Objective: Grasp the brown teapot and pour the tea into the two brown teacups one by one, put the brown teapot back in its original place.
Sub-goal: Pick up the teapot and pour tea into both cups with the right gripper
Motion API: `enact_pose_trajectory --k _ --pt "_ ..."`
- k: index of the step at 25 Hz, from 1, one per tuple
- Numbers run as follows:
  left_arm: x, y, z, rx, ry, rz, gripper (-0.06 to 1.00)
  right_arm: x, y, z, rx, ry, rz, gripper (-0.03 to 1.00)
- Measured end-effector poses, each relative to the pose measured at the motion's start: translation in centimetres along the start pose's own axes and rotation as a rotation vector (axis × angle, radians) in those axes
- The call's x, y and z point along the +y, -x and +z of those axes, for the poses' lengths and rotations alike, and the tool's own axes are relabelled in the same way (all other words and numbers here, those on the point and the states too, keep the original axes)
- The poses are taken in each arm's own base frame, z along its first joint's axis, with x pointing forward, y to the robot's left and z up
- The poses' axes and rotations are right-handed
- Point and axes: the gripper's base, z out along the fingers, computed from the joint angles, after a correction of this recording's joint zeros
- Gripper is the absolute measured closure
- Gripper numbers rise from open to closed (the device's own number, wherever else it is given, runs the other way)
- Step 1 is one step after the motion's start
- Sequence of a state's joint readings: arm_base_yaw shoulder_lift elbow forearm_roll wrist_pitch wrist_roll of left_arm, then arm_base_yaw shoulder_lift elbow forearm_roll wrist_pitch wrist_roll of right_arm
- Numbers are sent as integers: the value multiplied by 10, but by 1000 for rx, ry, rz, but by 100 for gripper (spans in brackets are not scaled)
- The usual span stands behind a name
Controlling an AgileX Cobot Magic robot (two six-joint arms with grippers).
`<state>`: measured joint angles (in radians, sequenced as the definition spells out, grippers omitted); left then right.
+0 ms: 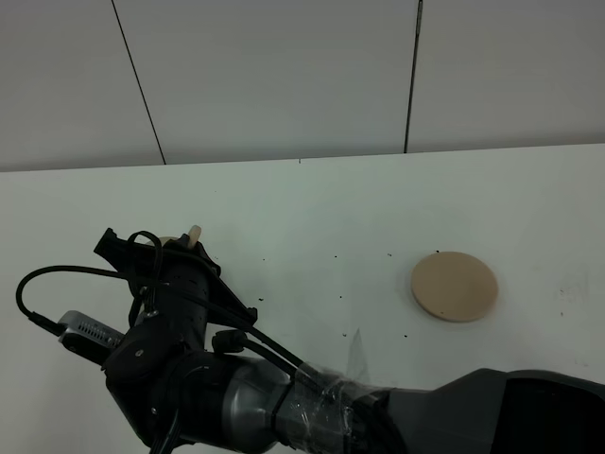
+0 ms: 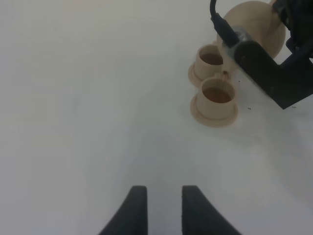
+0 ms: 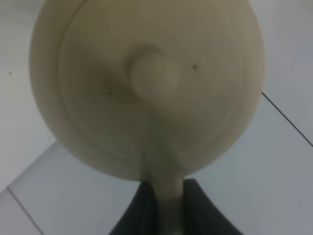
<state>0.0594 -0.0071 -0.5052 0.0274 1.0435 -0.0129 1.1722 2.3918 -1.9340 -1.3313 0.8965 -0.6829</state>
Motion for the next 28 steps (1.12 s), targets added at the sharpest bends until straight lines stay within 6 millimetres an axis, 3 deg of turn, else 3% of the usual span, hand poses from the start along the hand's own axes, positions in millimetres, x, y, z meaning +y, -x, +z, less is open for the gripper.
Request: enact_pose_trajectory --k 28 --pt "0 0 0 0 0 0 70 0 0 0 -5 -5 -1 87"
